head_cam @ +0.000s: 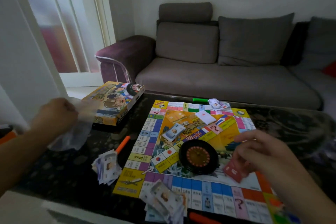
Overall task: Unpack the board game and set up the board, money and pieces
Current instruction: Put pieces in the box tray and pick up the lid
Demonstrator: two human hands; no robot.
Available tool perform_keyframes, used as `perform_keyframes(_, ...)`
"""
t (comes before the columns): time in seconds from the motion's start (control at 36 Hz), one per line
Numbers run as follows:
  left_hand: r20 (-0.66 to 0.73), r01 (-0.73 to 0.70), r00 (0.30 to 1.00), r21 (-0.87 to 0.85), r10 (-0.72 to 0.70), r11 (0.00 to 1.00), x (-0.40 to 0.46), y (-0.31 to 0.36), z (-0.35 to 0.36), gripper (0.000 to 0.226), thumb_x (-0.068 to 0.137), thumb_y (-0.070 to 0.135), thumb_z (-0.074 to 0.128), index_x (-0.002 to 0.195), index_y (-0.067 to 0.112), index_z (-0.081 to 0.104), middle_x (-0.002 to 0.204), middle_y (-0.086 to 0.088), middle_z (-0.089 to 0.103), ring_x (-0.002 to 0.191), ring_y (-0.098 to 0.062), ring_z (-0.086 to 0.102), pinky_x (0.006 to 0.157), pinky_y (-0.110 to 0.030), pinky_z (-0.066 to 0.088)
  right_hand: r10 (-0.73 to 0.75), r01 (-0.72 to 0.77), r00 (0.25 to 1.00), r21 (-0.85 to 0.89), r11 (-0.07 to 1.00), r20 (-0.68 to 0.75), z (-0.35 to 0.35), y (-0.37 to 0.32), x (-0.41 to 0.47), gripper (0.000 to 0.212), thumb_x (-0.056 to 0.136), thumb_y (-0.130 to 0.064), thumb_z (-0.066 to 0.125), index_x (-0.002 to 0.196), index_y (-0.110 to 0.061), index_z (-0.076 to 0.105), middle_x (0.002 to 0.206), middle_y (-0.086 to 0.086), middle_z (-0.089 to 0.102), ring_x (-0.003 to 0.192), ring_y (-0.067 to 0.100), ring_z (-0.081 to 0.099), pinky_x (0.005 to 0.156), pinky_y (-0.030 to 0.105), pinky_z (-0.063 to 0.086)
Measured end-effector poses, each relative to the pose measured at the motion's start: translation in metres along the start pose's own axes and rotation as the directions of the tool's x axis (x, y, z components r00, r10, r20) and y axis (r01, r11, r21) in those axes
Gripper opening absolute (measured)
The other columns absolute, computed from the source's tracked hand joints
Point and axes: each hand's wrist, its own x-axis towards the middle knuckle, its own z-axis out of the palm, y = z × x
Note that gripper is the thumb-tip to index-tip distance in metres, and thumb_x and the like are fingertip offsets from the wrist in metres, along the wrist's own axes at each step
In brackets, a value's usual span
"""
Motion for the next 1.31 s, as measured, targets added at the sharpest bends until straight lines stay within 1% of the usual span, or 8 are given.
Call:
perform_keyframes(0.28,0.336,0.021,0.826,-0.821,0.453,0.570,-0.160,0.244,-0.025,0.017,0.091,0.002,0.073,0.105,0.012,0.068,0.094,-0.015,0.071,0.060,-0.021,0.072,0.051,-0.031,0.059,-0.298,0.294,0.955,-0.130,0.947,-0.006,0.002,0.002,-0.024,0.054,0.099,-0.012,0.068,0.132,-0.053,0.056,0.108,-0.014,0.062,0.077,0.017,0.066,0.070,0.033,0.061)
perform_keyframes(0.47,0.387,0.067,0.585,-0.899,0.713,0.433,-0.281,0.333,-0.002,0.028,0.085,0.003,0.073,0.108,0.019,0.074,0.095,-0.012,0.079,0.088,-0.030,0.078,0.075,-0.047,0.064,-0.373,0.373,0.911,-0.035,0.927,-0.177,-0.059,0.000,-0.079,0.053,0.096,-0.006,0.072,0.126,-0.047,0.056,0.108,-0.016,0.070,0.068,0.010,0.064,0.060,0.019,0.050)
perform_keyframes(0.64,0.287,-0.184,0.516,-0.883,0.807,0.431,-0.373,0.387,0.010,0.046,0.076,0.023,0.085,0.115,0.033,0.064,0.096,0.011,0.074,0.081,0.004,0.069,0.067,-0.017,0.053,-0.381,0.340,0.805,-0.171,0.925,-0.454,-0.131,0.046,-0.137,0.053,0.094,-0.006,0.072,0.132,-0.040,0.056,0.100,-0.010,0.073,0.073,0.011,0.070,0.069,0.030,0.059)
perform_keyframes(0.83,0.474,-0.242,0.041,-0.849,0.880,0.469,-0.498,0.427,0.025,0.023,0.085,0.045,0.072,0.090,0.024,0.082,0.087,0.001,0.080,0.086,-0.019,0.075,0.085,-0.031,0.055,-0.467,0.110,0.602,-0.512,0.852,-0.648,-0.208,0.108,-0.241,0.012,0.088,-0.008,0.080,0.091,-0.019,0.075,0.100,-0.007,0.061,0.086,0.010,0.062,0.069,0.018,0.048)
perform_keyframes(0.94,0.658,-0.126,-0.159,-0.753,0.736,0.646,-0.564,0.446,0.049,0.018,0.097,0.026,0.069,0.112,0.025,0.079,0.111,0.002,0.077,0.102,-0.013,0.071,0.100,-0.035,0.055,-0.344,-0.156,0.550,-0.498,0.853,-0.761,-0.250,0.154,-0.296,0.011,0.090,-0.016,0.079,0.082,-0.018,0.073,0.103,-0.008,0.056,0.092,0.005,0.058,0.068,0.020,0.051)
perform_keyframes(1.14,0.734,-0.337,-0.170,-0.670,0.657,0.662,-0.632,0.450,0.101,0.012,0.095,0.021,0.061,0.101,0.031,0.065,0.109,0.009,0.067,0.101,-0.009,0.063,0.091,-0.030,0.055,-0.014,-0.611,0.530,-0.394,0.687,-0.848,-0.308,0.295,-0.331,0.012,0.091,-0.014,0.067,0.100,-0.020,0.061,0.092,-0.002,0.057,0.078,0.009,0.049,0.064,0.012,0.037)
perform_keyframes(1.22,0.716,-0.409,-0.173,-0.677,0.676,0.612,-0.641,0.451,0.113,0.012,0.096,0.020,0.061,0.095,0.030,0.065,0.105,0.011,0.067,0.097,-0.004,0.061,0.073,-0.020,0.048,0.437,-0.766,0.636,-0.448,0.462,-0.636,-0.311,0.358,-0.328,0.043,0.090,-0.021,0.063,0.132,-0.021,0.058,0.118,0.011,0.064,0.109,0.030,0.063,0.087,0.036,0.056)
perform_keyframes(1.31,0.703,-0.456,-0.162,-0.676,0.692,0.580,-0.645,0.450,0.118,0.014,0.097,0.021,0.060,0.101,0.030,0.070,0.103,0.011,0.068,0.096,-0.003,0.062,0.071,-0.018,0.047,0.732,-0.814,0.536,-0.486,0.317,-0.420,-0.302,0.376,-0.329,0.061,0.088,-0.014,0.075,0.146,-0.014,0.055,0.133,0.012,0.064,0.121,0.031,0.062,0.099,0.038,0.056)
